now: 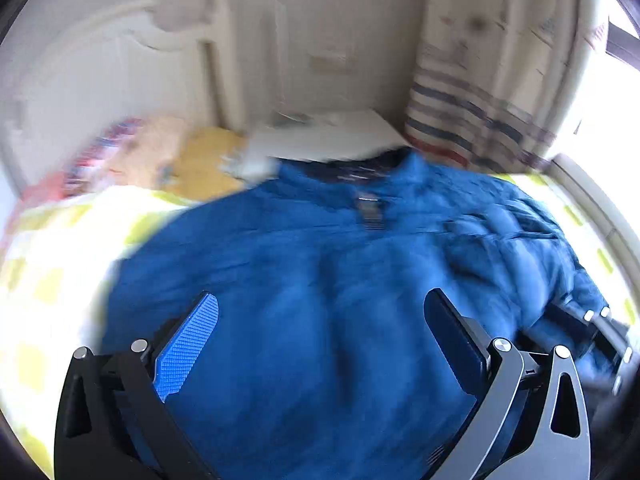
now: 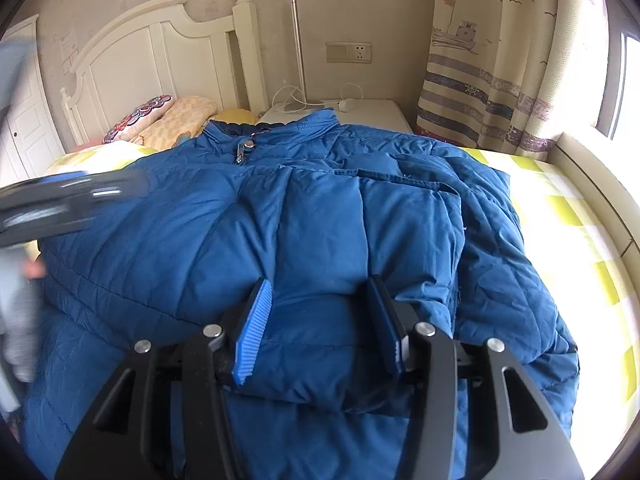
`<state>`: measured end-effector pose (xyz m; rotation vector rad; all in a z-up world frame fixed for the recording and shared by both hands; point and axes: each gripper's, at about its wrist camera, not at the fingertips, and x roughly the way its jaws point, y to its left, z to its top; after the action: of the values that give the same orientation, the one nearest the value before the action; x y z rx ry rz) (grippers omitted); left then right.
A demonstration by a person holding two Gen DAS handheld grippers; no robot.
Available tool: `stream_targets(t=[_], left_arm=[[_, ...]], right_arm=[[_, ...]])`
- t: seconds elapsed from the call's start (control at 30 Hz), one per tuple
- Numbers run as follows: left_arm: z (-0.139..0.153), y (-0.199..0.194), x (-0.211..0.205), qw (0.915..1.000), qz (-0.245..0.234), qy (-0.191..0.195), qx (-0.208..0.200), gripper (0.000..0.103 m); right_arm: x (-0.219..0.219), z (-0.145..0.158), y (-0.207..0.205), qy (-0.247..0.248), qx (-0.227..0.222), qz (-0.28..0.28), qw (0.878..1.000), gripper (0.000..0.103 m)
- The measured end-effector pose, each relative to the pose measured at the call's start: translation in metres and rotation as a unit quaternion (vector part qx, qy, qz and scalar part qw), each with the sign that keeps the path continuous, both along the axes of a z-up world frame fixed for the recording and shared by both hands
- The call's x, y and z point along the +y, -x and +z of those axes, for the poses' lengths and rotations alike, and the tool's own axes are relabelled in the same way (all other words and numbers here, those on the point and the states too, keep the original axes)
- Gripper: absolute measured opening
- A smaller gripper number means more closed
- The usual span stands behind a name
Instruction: Fold large clothes
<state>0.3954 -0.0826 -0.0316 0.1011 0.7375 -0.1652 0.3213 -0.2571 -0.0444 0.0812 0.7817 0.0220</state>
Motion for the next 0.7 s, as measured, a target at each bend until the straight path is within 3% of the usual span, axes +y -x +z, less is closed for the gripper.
stream_targets(t=[0.07, 0.17, 0.27, 0.37, 0.5, 0.7], left_arm=[[-0.008, 0.01, 0.032, 0.9994, 0.028, 0.009, 0.015, 0.099], [-0.044, 0.006, 0.063, 0.9972, 0.039, 0.004, 0.064, 0.099], [-0.055, 0.008, 0.07, 0.9983, 0.018, 0.022, 0.051, 0.099], [-0.056, 0.011, 0.062, 0.9987, 0.025, -0.005, 0.044, 0.099], [-0.055, 0.012, 0.064, 0.9988, 0.024, 0.003, 0.043, 0.099], [-0.057, 0.012, 0.062, 0.9988, 0.026, -0.006, 0.041, 0.099]], right_arm=[[0.0, 0.0, 0.0, 0.0, 0.0, -0.001, 1.0, 0.049], [0.002, 0.0, 0.0, 0.0, 0.0, -0.001, 1.0, 0.05], [0.001, -0.001, 0.0, 0.0, -0.001, 0.0, 1.0, 0.05], [0.0, 0.001, 0.002, 0.003, -0.012, -0.006, 1.0, 0.048], [-0.006, 0.014, 0.024, 0.012, -0.078, -0.06, 0.995, 0.05], [-0.001, -0.001, 0.0, 0.022, -0.011, -0.054, 0.998, 0.062]])
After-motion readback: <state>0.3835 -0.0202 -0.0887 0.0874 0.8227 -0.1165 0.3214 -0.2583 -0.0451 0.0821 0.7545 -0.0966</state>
